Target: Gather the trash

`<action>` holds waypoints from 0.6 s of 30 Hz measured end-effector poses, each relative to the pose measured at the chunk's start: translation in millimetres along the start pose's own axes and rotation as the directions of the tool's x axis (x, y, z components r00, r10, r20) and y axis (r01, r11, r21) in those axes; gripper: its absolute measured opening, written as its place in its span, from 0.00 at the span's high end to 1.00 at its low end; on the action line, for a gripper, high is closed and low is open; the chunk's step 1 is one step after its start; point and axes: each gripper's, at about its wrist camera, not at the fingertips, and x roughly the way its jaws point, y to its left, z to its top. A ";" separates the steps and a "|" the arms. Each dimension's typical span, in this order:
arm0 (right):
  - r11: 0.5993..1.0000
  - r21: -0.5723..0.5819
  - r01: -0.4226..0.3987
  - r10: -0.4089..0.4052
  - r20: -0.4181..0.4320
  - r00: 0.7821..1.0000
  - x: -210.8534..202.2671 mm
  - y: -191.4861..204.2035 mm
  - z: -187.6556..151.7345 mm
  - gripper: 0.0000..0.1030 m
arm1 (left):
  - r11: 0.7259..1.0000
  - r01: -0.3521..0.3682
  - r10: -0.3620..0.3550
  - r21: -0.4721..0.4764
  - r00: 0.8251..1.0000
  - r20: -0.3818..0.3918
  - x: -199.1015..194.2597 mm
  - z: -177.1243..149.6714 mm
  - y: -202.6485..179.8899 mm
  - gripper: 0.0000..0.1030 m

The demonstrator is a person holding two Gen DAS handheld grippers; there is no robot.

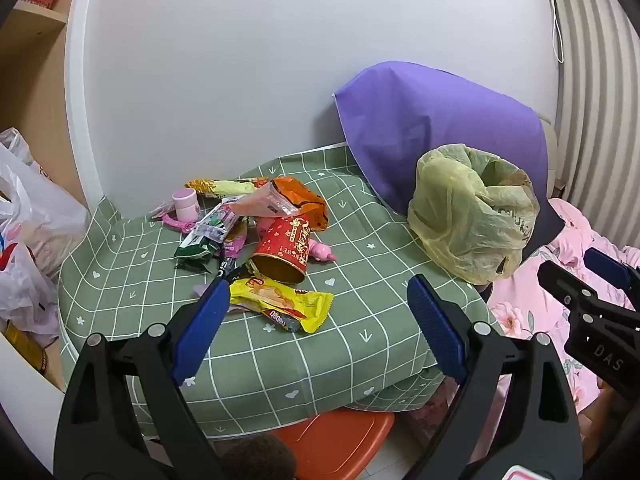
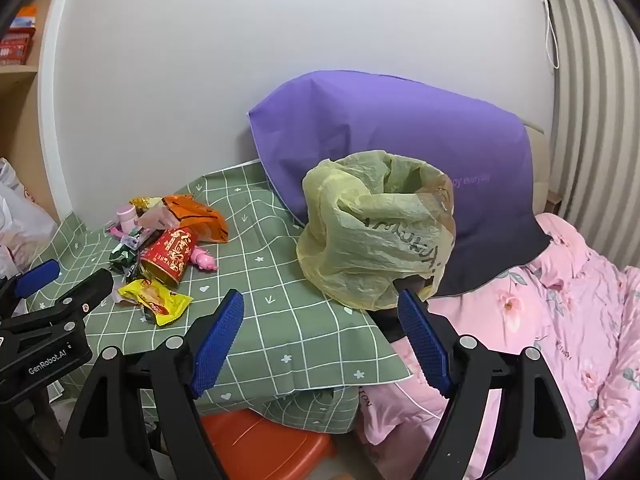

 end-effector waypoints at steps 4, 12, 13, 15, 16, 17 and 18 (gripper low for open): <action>1.000 0.001 -0.003 0.003 -0.015 1.000 1.2 -0.6 0.9 0.27 | 1.000 0.002 -0.002 -0.001 1.000 -0.002 -0.3 0.0 0.1 0.17; 1.000 0.000 -0.001 0.001 -0.006 1.000 2.2 0.3 -1.8 0.27 | 1.000 0.006 -0.006 -0.003 1.000 -0.003 -2.1 2.5 3.4 0.17; 1.000 0.000 -0.003 0.003 -0.007 1.000 2.8 0.0 0.7 0.27 | 1.000 0.006 -0.006 -0.004 1.000 -0.004 -2.0 2.8 4.1 0.17; 1.000 0.003 -0.003 0.003 -0.008 1.000 4.3 -0.5 0.2 0.27 | 1.000 0.007 -0.007 -0.007 1.000 -0.008 -2.0 3.5 5.6 0.17; 1.000 0.001 -0.005 0.005 -0.007 1.000 3.6 -1.2 -0.1 0.27 | 1.000 0.009 -0.009 -0.009 1.000 -0.009 -2.2 3.9 6.4 0.17; 1.000 -0.001 -0.004 0.004 -0.005 1.000 2.5 -1.0 -0.6 0.27 | 1.000 0.006 -0.006 0.001 1.000 -0.007 -1.6 0.7 -0.2 0.17; 1.000 -0.002 -0.004 0.004 -0.004 1.000 3.0 -1.2 -0.9 0.27 | 1.000 0.007 -0.007 0.001 1.000 -0.006 -1.6 0.7 0.0 0.17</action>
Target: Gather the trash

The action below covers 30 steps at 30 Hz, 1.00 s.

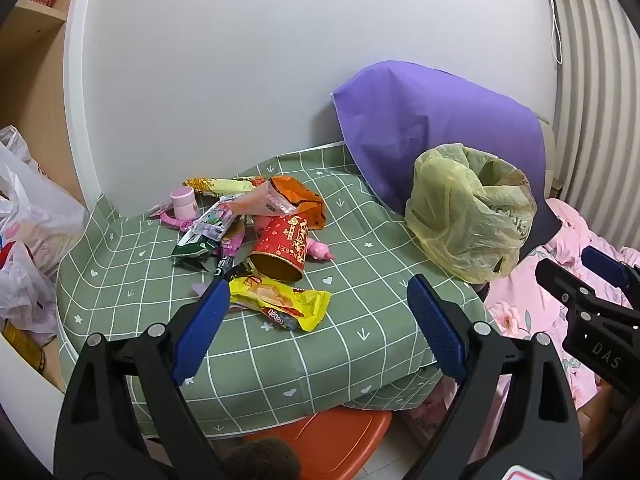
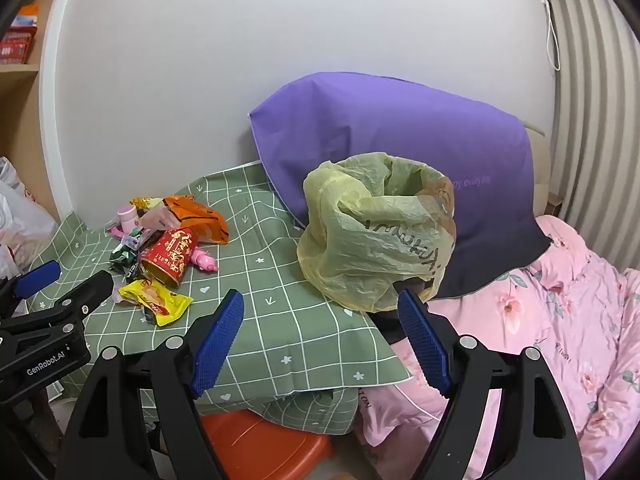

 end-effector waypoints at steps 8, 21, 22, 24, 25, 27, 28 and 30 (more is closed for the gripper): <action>1.000 -0.001 -0.005 0.005 0.001 1.000 -1.4 0.9 1.6 0.27 | 1.000 0.006 -0.007 -0.001 1.000 -0.008 2.8 -0.5 0.7 0.17; 1.000 -0.002 -0.004 0.004 0.000 1.000 -1.8 0.7 2.1 0.27 | 1.000 0.005 -0.006 -0.009 1.000 -0.006 2.9 0.2 2.0 0.17; 1.000 -0.002 -0.003 0.003 0.001 1.000 -1.7 0.7 2.0 0.27 | 1.000 0.005 -0.006 -0.010 1.000 -0.006 2.3 0.0 2.4 0.17; 1.000 0.000 -0.003 0.003 0.003 1.000 -1.5 0.2 2.1 0.27 | 1.000 0.005 -0.005 -0.009 1.000 -0.004 2.2 0.6 2.1 0.17; 1.000 0.001 -0.002 0.002 0.003 1.000 -1.8 0.0 1.9 0.27 | 1.000 0.005 -0.005 -0.008 1.000 -0.002 2.0 1.0 1.9 0.17; 1.000 0.002 0.000 0.000 0.004 1.000 -2.0 -0.5 1.9 0.27 | 1.000 0.006 -0.006 -0.006 1.000 -0.001 1.2 0.2 3.0 0.17; 1.000 0.003 -0.001 0.001 0.005 1.000 -2.5 -1.5 1.8 0.27 | 1.000 0.006 -0.006 -0.006 1.000 0.000 0.9 0.1 3.2 0.17; 1.000 0.004 0.000 0.000 0.006 1.000 -2.8 -1.9 1.9 0.27 | 1.000 0.007 -0.007 -0.004 1.000 0.002 1.0 0.0 3.4 0.17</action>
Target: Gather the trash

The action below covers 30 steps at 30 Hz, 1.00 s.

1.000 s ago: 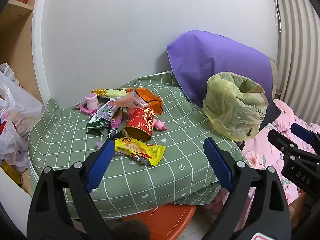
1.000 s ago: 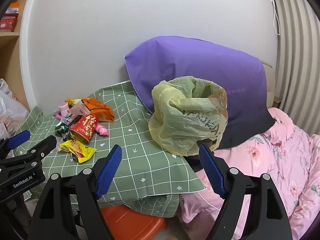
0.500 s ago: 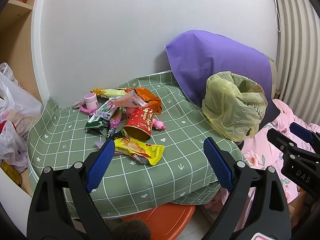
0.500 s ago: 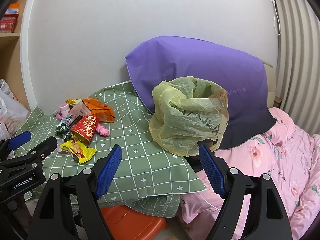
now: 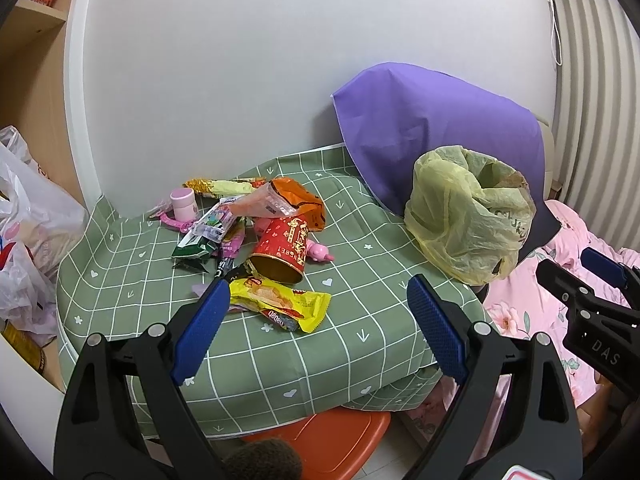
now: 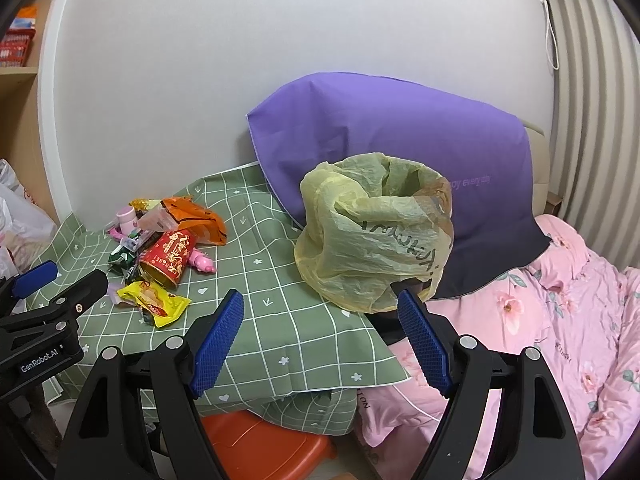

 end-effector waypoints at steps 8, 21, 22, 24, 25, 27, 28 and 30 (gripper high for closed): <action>1.000 -0.002 0.000 0.000 -0.001 1.000 -0.3 -1.2 1.2 0.27 | 1.000 0.000 0.000 0.001 1.000 0.001 -0.6 -0.3 -1.0 0.17; 1.000 0.000 0.001 -0.001 0.001 1.000 -1.5 -1.7 1.0 0.27 | 1.000 0.000 0.000 0.001 1.000 0.000 -0.4 -0.2 -1.0 0.17; 1.000 -0.001 0.002 -0.002 0.001 1.000 -1.5 -1.6 1.0 0.27 | 1.000 0.000 0.000 0.001 1.000 0.001 -0.6 -0.2 -0.9 0.17; 1.000 0.000 0.001 -0.001 0.002 1.000 -1.3 -1.4 0.8 0.27 | 1.000 0.000 0.000 0.000 1.000 0.001 -0.6 -0.3 -1.0 0.17; 1.000 0.000 0.002 -0.002 0.002 1.000 -1.2 -1.4 0.9 0.27 | 1.000 0.000 0.000 0.000 1.000 0.001 -0.6 -0.4 -1.0 0.17; 1.000 0.000 0.001 -0.001 0.001 1.000 -1.5 -1.8 1.2 0.27 | 1.000 0.000 0.000 0.000 1.000 0.001 -0.7 -0.4 -1.0 0.17; 1.000 0.000 0.003 -0.003 0.002 1.000 -1.6 -1.7 1.1 0.27 | 1.000 0.000 0.000 -0.001 1.000 0.001 -0.6 -0.3 -0.9 0.17; 1.000 0.000 0.002 -0.002 0.003 1.000 -1.9 -2.1 1.4 0.27 | 1.000 0.000 0.000 0.001 1.000 0.001 -0.7 -0.5 -1.1 0.17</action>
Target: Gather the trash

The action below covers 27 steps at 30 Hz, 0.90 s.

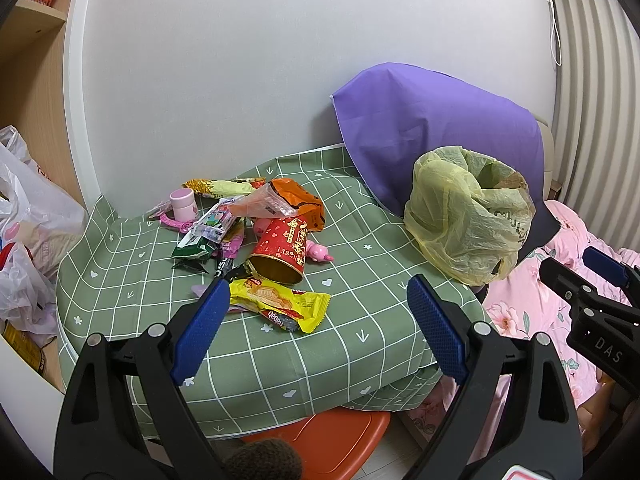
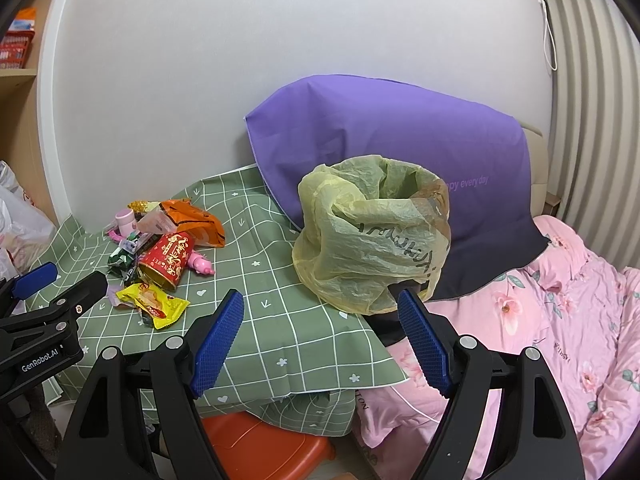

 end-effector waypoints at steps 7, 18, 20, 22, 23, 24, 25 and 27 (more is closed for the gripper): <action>1.000 0.000 0.000 0.000 0.000 1.000 0.0 0.4 -0.4 0.27 | 1.000 0.001 -0.001 -0.001 1.000 0.000 0.0 0.1 0.0 0.17; 1.000 -0.003 0.001 -0.001 0.001 1.000 0.3 -0.3 0.4 0.27 | 1.000 -0.009 0.008 -0.019 1.000 -0.006 2.4 2.2 5.2 0.17; 1.000 -0.013 0.000 0.000 -0.005 1.000 3.5 0.0 1.2 0.27 | 0.999 -0.021 0.020 -0.032 1.000 -0.008 6.5 2.6 12.1 0.17; 0.999 -0.031 -0.008 0.008 -0.013 1.000 10.4 2.6 1.7 0.27 | 0.998 -0.038 0.038 -0.044 0.999 -0.010 12.1 2.3 21.0 0.17; 0.999 -0.041 -0.014 0.013 -0.020 1.000 15.5 4.6 1.8 0.27 | 0.998 -0.050 0.049 -0.046 0.999 -0.014 15.8 1.8 26.4 0.17; 0.999 -0.048 -0.021 0.020 -0.026 0.999 21.1 7.2 1.1 0.27 | 0.997 -0.063 0.062 -0.047 0.998 -0.017 19.9 1.2 33.1 0.17; 0.998 -0.053 -0.036 0.034 -0.035 0.999 27.9 10.1 0.4 0.27 | 0.996 -0.080 0.079 -0.051 0.997 -0.019 24.0 1.0 41.2 0.17; 0.995 -0.066 -0.072 0.069 -0.058 0.996 42.8 18.8 -1.7 0.27 | 0.991 -0.109 0.108 -0.072 0.994 -0.027 33.3 0.9 61.5 0.17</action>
